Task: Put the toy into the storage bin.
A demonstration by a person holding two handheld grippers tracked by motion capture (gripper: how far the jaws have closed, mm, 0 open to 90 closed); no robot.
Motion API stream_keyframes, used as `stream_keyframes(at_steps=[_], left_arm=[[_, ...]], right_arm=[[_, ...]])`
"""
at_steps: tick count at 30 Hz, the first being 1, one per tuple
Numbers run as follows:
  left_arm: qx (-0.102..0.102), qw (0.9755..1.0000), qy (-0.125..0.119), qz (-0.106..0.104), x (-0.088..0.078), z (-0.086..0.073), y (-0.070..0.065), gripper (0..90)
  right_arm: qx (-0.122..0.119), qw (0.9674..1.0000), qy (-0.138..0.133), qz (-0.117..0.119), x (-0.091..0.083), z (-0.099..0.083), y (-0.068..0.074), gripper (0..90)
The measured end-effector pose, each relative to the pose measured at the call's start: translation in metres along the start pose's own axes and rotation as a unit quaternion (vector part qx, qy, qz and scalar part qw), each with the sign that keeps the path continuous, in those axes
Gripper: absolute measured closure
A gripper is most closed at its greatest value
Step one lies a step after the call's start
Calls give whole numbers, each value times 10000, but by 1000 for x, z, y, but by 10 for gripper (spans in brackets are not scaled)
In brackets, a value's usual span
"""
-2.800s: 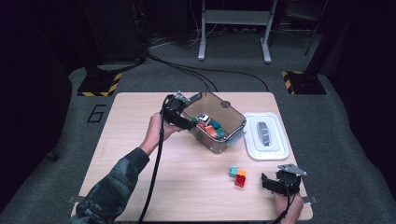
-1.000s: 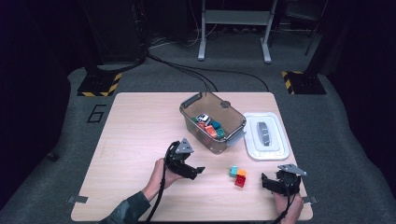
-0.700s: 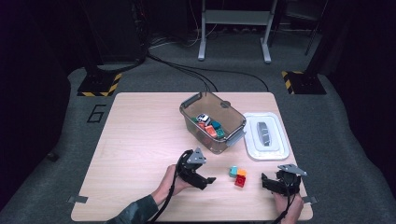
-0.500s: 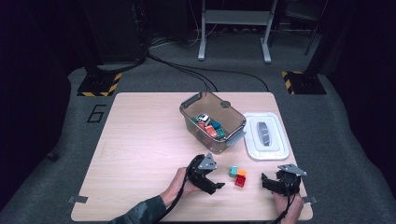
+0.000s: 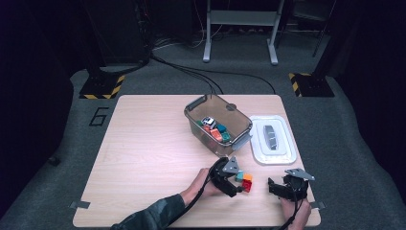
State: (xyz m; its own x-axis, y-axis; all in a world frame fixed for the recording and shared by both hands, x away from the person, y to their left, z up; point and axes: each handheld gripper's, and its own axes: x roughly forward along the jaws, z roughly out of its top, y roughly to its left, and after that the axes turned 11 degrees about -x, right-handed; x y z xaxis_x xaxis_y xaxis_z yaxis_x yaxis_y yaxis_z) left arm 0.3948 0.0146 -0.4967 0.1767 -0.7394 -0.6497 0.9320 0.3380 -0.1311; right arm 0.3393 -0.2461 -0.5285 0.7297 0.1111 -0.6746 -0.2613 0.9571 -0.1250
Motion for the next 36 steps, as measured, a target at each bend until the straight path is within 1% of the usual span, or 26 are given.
stream_keyframes(at_steps=[1,2,3,5,7,8,10,12,15,16,18,19,20,21,22,23,25,26,28,31,33,34,35,36], left_arm=[[11,10000,10,-17,1,2,1,198],[23,10000,13,-82,4,3,2,206],[31,10000,26,-82,4,4,2,216],[109,9999,72,-105,8,5,3,234],[25,9998,83,-167,10,6,5,253],[17,9998,90,-176,10,6,6,261],[-24,9998,35,-213,10,6,8,287],[10,9998,50,-185,10,7,8,300],[99,9997,152,-165,11,7,8,342],[66,9995,149,-260,11,6,8,367],[48,9994,208,-255,11,6,9,407],[-1,9992,198,-351,10,5,10,423],[-17,9991,205,-357,10,4,10,442],[2,9991,270,-334,10,4,10,458],[-25,9989,275,-387,10,3,10,469],[-54,9988,288,-393,9,3,11,472],[-13,9985,354,-416,8,1,10,505],[-13,9985,339,-426,7,1,9,513],[37,9982,373,-467,5,-2,7,539],[72,9983,402,-427,2,-4,4,547],[9,9981,434,-438,0,-5,5,551],[34,9981,446,-413,-1,-5,4,552],[71,9984,455,-335,-2,-5,3,554],[34,9984,462,-317,-3,-6,3,555]], right_arm=[[-1,10000,0,0,0,0,0,103],[-25,10000,-21,8,0,0,0,103],[-22,10000,-20,10,0,0,0,103],[6,10000,-12,13,0,0,0,103],[0,10000,1,7,0,0,0,103],[-26,10000,-22,14,0,0,0,103],[3,10000,0,8,0,0,0,104],[5,10000,0,7,0,0,0,104],[-7,10000,-1,4,0,0,0,104],[-7,10000,0,4,0,0,0,104],[-3,10000,0,4,0,0,0,104],[-3,10000,-2,4,0,0,0,104],[-4,10000,1,3,0,0,0,104],[0,10000,5,3,0,0,0,104],[4,10000,10,7,0,0,0,103],[2,10000,11,6,0,0,0,103],[-29,10000,-6,4,0,0,0,104],[-31,10000,-7,4,0,0,0,104],[6,10000,10,-2,0,0,0,105],[-6,10000,2,-3,0,0,0,106],[-5,10000,2,-4,0,0,0,107],[-4,10000,-8,-12,0,0,0,107],[-2,10000,5,-9,0,0,0,107],[-5,10000,6,-11,0,0,0,108]])
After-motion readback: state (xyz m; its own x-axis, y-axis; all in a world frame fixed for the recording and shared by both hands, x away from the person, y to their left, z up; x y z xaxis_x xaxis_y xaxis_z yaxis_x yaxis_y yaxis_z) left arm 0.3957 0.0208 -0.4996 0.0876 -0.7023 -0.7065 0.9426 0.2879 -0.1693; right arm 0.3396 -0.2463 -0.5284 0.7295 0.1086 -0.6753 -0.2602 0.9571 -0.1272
